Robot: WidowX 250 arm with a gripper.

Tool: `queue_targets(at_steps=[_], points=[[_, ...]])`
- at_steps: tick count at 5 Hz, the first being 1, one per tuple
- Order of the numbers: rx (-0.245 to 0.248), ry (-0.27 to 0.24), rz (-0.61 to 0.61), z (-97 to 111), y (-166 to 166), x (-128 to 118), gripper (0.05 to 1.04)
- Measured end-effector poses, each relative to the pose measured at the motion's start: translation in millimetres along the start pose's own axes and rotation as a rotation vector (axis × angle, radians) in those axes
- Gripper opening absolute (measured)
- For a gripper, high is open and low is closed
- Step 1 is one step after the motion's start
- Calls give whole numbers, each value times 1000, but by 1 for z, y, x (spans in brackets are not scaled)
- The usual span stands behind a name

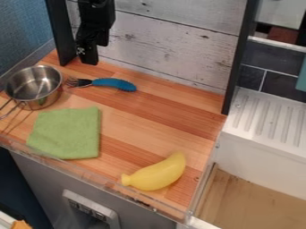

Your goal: Moves the green towel to the right upper side of the table

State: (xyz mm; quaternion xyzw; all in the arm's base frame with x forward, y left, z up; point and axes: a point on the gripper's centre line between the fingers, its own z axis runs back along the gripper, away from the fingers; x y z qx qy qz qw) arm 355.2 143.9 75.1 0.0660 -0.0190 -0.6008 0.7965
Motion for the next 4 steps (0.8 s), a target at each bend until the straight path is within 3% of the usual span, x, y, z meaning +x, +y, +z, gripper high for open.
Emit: queue_targets(at_steps=[1,2,4], points=[[-38,0,5,-14,-5,0,1000],[-74,74,47,-27,-21,-11,1000],[-26,178,149,-10,-71,-37,1000]])
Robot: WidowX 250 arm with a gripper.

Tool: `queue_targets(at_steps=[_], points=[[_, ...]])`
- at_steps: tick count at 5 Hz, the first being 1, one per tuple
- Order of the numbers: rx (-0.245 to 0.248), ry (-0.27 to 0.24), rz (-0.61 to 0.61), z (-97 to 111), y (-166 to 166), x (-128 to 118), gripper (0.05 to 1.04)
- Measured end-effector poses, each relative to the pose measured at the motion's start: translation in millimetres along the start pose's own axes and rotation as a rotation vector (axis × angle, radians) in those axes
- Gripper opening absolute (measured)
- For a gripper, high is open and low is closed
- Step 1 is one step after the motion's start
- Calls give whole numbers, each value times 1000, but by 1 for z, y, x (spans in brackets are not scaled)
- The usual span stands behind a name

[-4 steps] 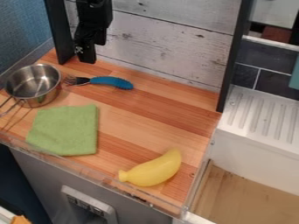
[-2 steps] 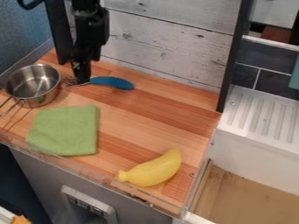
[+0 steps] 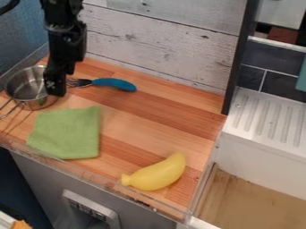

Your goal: Moves the green towel to the right upper side of the table

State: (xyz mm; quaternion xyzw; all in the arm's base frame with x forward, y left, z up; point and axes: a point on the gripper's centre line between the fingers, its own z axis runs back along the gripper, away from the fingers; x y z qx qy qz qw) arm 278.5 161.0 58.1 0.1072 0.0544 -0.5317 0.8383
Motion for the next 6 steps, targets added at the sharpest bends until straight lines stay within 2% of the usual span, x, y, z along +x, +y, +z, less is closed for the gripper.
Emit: queue_targets(at_steps=[1,2,3,4,6], points=[[-79,-31,18,-5,-32,1,1000],[-138,-120,35,-15,-49,-4,1000],[-186,-134,38,-27,-62,-4,1000],[-216,-119,52,-40,-69,-9,1000],[-174,-107,85,-55,-73,-5,1000]])
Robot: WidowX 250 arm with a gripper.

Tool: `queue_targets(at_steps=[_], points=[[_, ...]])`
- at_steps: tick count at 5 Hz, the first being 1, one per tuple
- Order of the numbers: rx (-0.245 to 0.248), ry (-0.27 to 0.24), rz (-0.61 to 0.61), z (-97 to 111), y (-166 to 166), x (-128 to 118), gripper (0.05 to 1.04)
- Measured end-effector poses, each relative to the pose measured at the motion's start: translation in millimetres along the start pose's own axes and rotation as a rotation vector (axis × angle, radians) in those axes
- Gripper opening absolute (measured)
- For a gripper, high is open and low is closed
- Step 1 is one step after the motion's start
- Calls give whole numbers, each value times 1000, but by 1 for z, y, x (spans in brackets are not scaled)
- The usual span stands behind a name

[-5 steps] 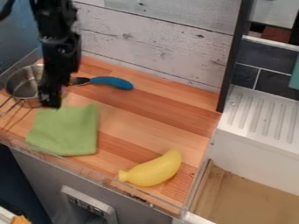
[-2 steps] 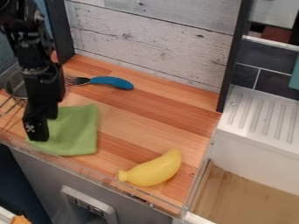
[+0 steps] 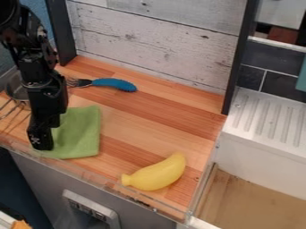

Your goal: Moves the green towel to the right upper side of the table

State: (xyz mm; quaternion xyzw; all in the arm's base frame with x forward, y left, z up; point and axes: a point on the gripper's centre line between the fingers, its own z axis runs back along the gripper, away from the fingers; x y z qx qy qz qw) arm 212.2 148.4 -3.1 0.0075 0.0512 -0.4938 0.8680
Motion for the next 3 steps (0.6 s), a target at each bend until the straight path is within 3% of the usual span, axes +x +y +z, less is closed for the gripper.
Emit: queue_targets(at_steps=[1,3], points=[[27,-14,-23,0,-4,14,1000],[26,-50,-112,3,-14,61,999]])
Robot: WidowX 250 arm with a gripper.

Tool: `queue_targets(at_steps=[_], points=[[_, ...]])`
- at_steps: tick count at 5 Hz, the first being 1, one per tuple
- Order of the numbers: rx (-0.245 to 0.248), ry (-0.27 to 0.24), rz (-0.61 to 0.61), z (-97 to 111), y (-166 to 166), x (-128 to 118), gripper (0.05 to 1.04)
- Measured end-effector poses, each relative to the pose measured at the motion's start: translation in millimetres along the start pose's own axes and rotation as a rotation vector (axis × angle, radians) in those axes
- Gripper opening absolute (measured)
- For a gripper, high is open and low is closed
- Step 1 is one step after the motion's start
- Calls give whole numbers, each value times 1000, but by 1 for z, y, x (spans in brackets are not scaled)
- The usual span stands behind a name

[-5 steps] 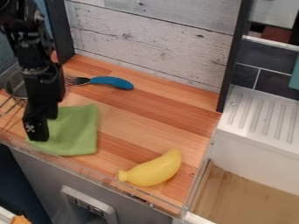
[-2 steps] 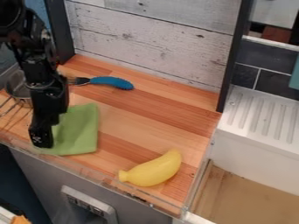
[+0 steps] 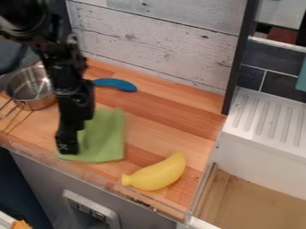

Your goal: Moves the green towel to the right upper side of the table

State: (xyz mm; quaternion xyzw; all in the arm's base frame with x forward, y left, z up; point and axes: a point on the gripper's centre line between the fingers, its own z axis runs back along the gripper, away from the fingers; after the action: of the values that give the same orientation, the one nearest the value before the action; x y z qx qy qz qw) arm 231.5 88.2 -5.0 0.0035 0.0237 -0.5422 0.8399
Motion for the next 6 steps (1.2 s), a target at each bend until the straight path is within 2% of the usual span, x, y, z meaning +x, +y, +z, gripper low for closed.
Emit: queue_targets(at_steps=[1,2,3,6], points=[[1,-18,-70,1,-1,31,999],[16,24,-86,1,6,53,997],[15,26,-126,2,21,74,999],[-8,-52,-179,7,62,134,999]])
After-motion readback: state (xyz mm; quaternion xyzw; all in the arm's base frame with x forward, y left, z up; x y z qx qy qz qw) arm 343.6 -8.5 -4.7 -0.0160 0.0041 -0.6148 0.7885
